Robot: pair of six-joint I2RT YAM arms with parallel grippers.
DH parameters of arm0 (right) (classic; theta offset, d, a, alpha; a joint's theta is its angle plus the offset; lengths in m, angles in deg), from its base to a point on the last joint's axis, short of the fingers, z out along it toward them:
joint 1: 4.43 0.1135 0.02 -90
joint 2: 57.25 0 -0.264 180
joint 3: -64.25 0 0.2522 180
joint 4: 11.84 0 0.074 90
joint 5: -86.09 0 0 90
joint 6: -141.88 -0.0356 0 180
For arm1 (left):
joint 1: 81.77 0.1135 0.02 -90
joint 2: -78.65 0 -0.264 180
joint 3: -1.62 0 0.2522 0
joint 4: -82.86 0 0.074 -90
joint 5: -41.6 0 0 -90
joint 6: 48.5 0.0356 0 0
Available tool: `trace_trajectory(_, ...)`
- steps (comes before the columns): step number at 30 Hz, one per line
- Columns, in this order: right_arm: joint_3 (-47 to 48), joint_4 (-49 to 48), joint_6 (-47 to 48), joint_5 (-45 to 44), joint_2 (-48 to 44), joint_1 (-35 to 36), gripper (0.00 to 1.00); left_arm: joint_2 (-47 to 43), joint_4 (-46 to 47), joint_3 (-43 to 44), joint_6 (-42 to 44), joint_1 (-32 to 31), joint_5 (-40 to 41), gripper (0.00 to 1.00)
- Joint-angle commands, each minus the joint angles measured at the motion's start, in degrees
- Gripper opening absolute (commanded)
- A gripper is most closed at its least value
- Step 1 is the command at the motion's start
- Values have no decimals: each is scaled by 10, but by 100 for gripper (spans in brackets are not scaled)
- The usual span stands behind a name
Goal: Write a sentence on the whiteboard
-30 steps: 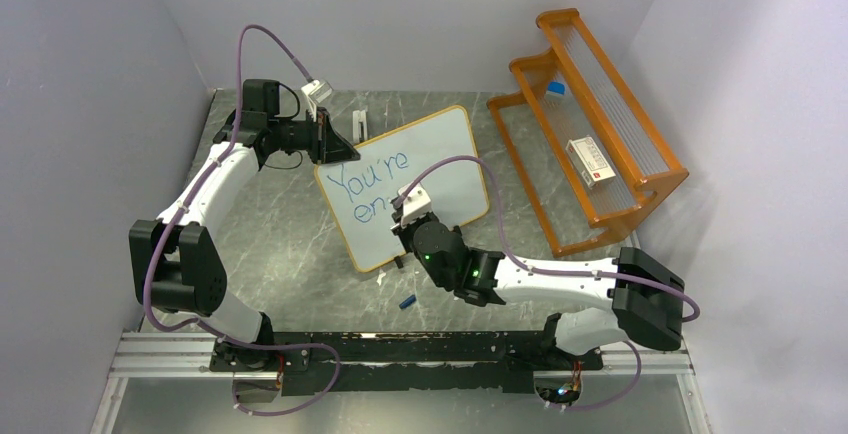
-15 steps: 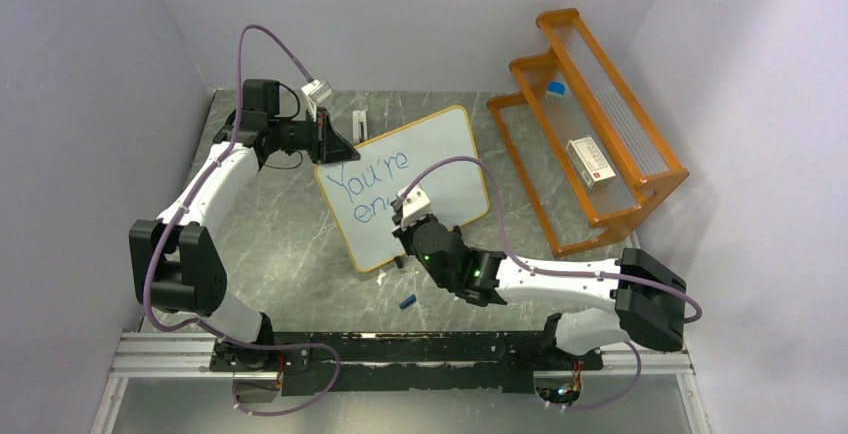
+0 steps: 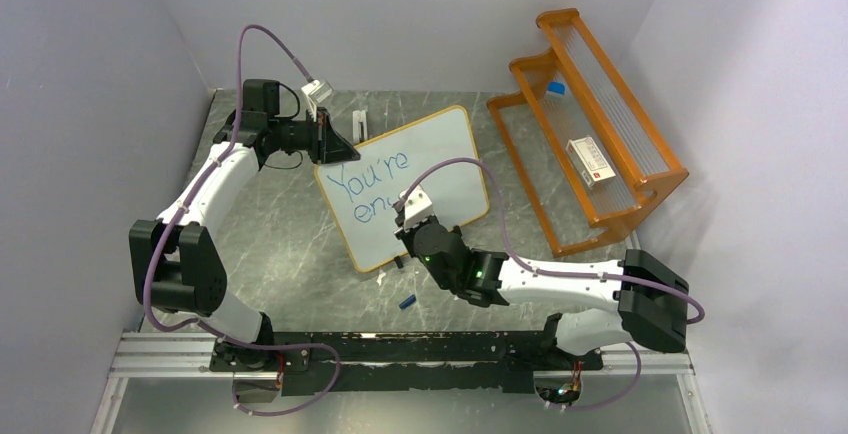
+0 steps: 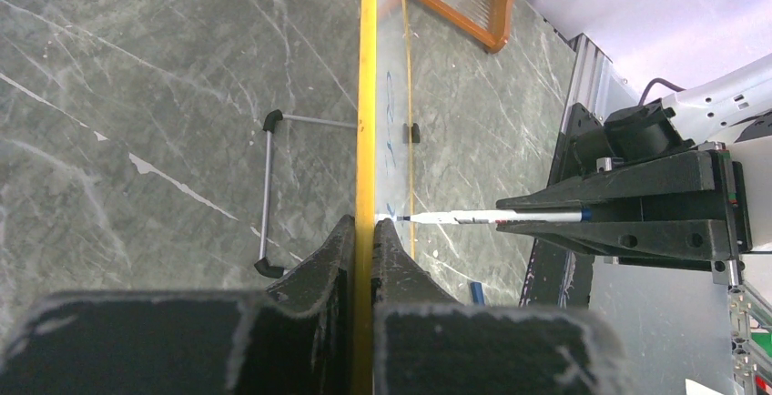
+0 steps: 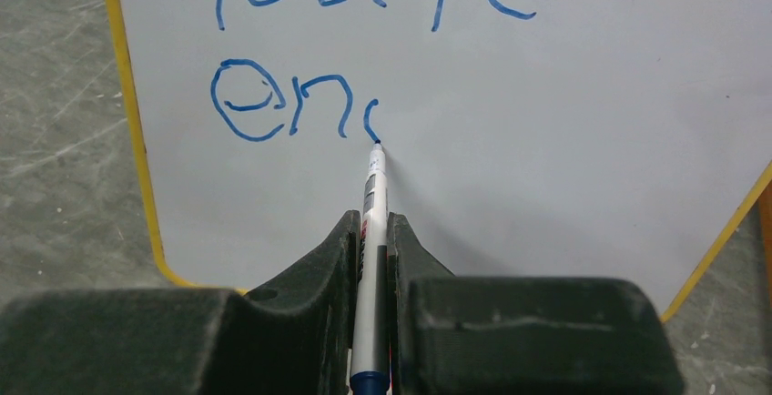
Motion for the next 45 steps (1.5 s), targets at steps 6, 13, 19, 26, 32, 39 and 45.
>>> trace_trajectory(6,-9,-7,9,-39,-7,-10,0,12,-8,-4,34,1,32,5)
trace_trajectory(13,-2,-42,27,-39,1,-17,0,12,-7,-4,33,1,30,5)
trace_trajectory(19,7,-56,37,-28,11,-18,0,13,-7,-4,33,1,30,5)
trace_trajectory(26,12,-66,40,-15,13,-18,0,13,-7,-4,33,1,30,5)
trace_trajectory(32,18,-71,44,-11,15,-18,0,13,-8,-4,33,1,32,5)
trace_trajectory(39,23,-70,45,3,16,-18,0,13,-7,-4,33,1,33,5)
trace_trajectory(45,24,-61,44,17,13,-16,0,12,-7,-4,32,1,34,5)
